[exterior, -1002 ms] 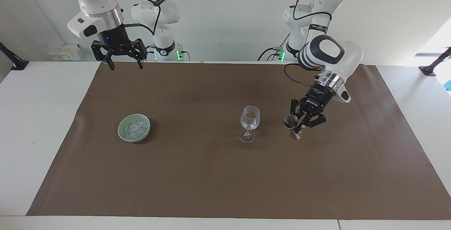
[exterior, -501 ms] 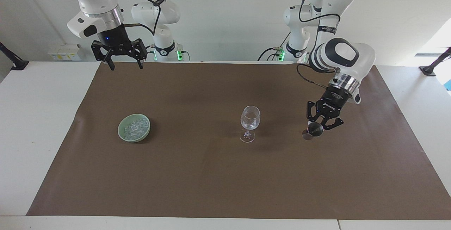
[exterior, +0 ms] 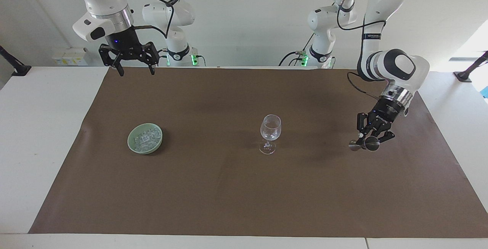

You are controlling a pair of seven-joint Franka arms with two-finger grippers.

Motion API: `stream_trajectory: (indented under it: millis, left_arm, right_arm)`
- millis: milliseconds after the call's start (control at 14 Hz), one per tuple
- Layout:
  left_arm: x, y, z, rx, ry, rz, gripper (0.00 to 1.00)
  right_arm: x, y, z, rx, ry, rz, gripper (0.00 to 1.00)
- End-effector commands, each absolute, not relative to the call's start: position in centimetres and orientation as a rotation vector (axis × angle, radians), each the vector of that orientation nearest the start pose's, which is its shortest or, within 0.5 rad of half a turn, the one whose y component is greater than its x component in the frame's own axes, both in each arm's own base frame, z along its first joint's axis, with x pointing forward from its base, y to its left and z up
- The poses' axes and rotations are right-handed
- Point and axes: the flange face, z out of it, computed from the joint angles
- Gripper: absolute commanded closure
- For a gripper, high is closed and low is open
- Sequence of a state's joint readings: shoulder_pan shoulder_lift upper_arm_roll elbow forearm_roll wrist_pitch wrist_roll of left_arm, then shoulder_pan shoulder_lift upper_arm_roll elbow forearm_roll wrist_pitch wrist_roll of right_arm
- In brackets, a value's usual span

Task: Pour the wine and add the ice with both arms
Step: 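Lower the jigger onto the table with the left gripper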

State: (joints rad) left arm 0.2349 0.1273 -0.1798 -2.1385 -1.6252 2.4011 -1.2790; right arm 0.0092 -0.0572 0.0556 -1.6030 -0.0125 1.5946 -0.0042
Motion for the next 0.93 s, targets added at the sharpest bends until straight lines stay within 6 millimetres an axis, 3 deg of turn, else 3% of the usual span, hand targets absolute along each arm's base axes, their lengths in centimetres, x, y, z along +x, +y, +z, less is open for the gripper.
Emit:
stream_trajectory:
  millis: [0, 286, 644, 858]
  left_arm:
    - [56.0, 3.5, 34.1, 0.631, 1.955, -0.674, 1.0]
    - [53.7, 5.0, 30.1, 0.639, 1.868, -0.699, 1.0]
    - [52.1, 6.9, 26.8, 0.603, 1.858, -0.714, 1.0]
    - [52.0, 7.4, 26.1, 0.578, 1.861, -0.708, 1.0]
  right_arm:
    - [53.3, 3.3, 64.5, -3.131, -0.135, -0.065, 0.0]
    - [53.3, 3.4, 64.5, -3.131, -0.137, -0.065, 0.0]
    - [53.3, 3.4, 64.5, -3.131, -0.137, -0.065, 0.0]
    - [53.3, 3.3, 64.5, -3.131, -0.135, -0.065, 0.0]
